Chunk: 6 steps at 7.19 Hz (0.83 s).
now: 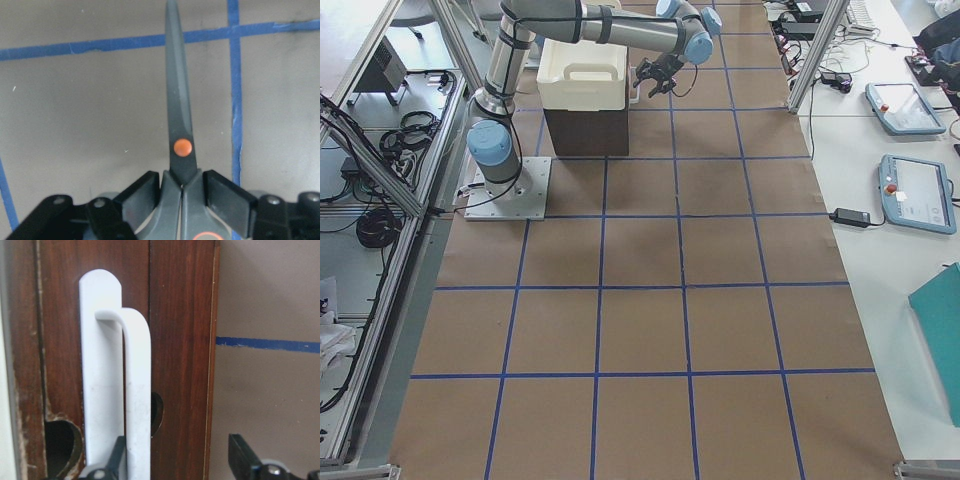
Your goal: Place scissors in drawer with both arms
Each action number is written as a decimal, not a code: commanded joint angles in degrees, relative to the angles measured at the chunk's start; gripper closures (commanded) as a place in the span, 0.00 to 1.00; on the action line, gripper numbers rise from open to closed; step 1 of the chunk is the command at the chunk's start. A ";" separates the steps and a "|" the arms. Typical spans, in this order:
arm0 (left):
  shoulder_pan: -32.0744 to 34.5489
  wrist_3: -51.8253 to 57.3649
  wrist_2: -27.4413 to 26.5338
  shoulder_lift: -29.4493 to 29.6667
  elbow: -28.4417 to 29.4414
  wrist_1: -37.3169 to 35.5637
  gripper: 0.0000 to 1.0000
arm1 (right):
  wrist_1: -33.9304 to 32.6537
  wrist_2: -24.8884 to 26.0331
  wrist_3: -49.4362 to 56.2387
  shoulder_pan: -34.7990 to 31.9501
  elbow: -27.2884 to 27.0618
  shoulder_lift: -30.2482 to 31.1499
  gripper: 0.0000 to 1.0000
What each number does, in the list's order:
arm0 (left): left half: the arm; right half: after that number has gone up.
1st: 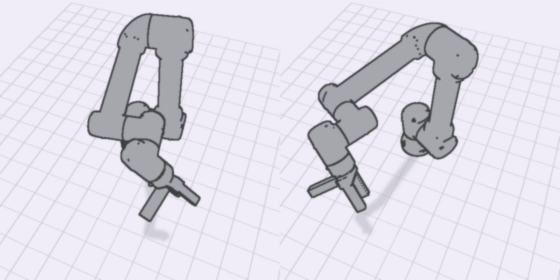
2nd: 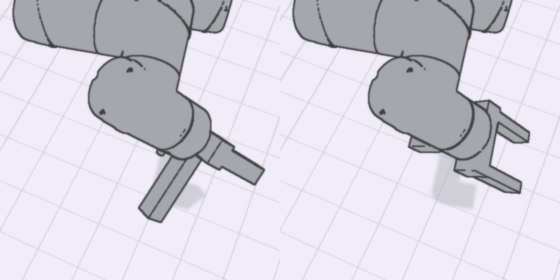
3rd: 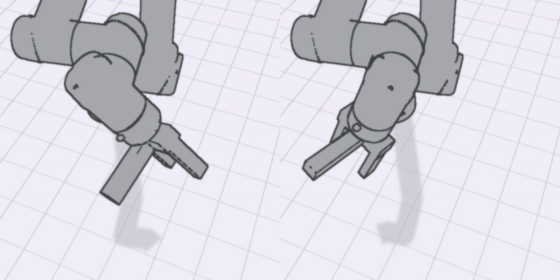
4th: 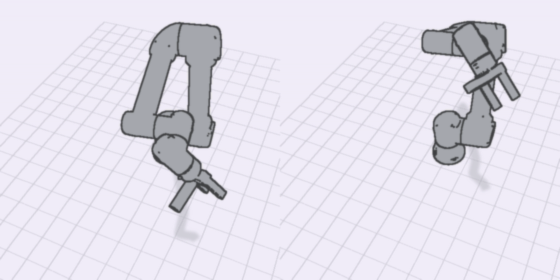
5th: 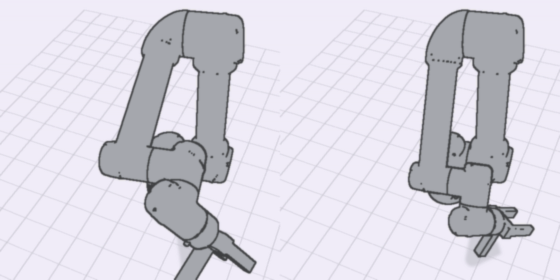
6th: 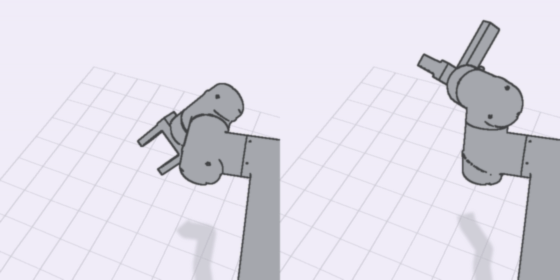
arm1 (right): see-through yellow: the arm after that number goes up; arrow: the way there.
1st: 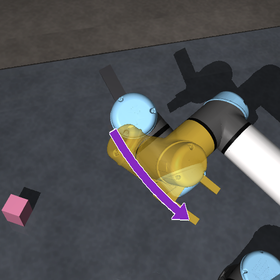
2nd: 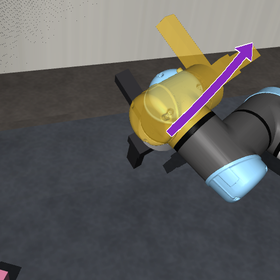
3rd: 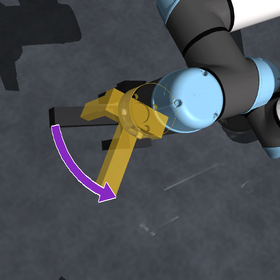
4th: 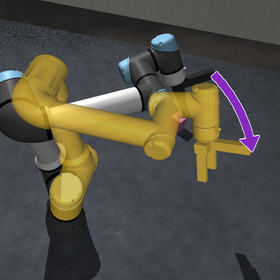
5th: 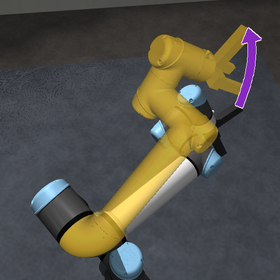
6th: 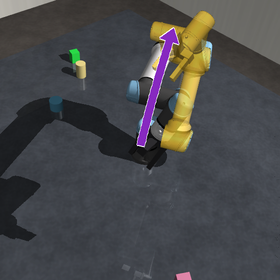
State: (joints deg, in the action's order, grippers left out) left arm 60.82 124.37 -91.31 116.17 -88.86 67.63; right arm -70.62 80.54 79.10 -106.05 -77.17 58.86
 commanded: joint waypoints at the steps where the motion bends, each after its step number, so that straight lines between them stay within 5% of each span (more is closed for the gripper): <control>1: 0.61 4.44 0.16 -6.20 0.53 5.75 1.00 | -2.31 0.14 -0.26 -0.29 -1.40 0.11 0.43; 2: 0.79 5.52 -0.10 -9.09 0.70 8.63 1.00 | -3.02 0.31 -0.26 -0.38 -2.10 0.20 0.54; 6: 0.80 5.53 -1.24 -17.90 2.20 18.85 1.00 | -3.12 1.81 -0.70 -0.47 -1.33 1.26 0.60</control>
State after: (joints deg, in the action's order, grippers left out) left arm 61.61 129.88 -92.14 100.50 -86.87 84.34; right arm -73.53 82.16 78.46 -106.52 -78.96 60.10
